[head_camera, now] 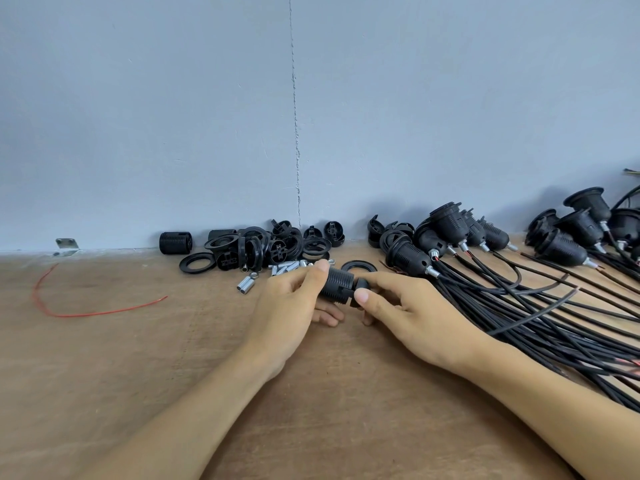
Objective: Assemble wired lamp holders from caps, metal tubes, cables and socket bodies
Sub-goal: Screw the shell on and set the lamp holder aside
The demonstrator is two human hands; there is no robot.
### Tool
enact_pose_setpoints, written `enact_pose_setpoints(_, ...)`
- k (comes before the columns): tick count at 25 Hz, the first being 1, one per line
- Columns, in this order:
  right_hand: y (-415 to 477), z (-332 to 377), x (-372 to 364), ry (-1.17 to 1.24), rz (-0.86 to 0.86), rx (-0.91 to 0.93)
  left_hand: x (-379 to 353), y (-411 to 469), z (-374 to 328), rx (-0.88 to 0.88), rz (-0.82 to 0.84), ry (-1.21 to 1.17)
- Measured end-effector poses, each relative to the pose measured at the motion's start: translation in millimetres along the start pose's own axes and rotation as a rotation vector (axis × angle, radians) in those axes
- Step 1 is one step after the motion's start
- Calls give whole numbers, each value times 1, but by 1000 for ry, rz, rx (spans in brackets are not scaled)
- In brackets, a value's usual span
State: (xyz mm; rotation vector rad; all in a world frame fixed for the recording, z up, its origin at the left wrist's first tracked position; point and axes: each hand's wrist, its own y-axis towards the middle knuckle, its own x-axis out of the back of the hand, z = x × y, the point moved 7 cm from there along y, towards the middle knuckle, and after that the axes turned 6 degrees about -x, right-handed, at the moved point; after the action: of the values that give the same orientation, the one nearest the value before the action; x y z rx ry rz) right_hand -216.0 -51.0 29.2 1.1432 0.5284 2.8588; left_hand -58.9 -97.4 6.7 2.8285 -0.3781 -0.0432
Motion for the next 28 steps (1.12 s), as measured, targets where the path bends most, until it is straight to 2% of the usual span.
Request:
enact_pose_setpoints(12, -3, 6, 3, -48, 57, 61, -6, -5, -1, -6, 109, 44)
enact_pose_setpoints(19, 0, 6, 3, 3, 73, 60, -9, -5, 3, 49, 157, -90)
enact_pose_setpoints(24, 3, -3, -2, 12, 26, 39, -12, -3, 3, 18, 140, 43)
enact_pose_setpoints(28, 6, -13, 5, -153, -48, 31, -11, -3, 9, 15, 139, 237)
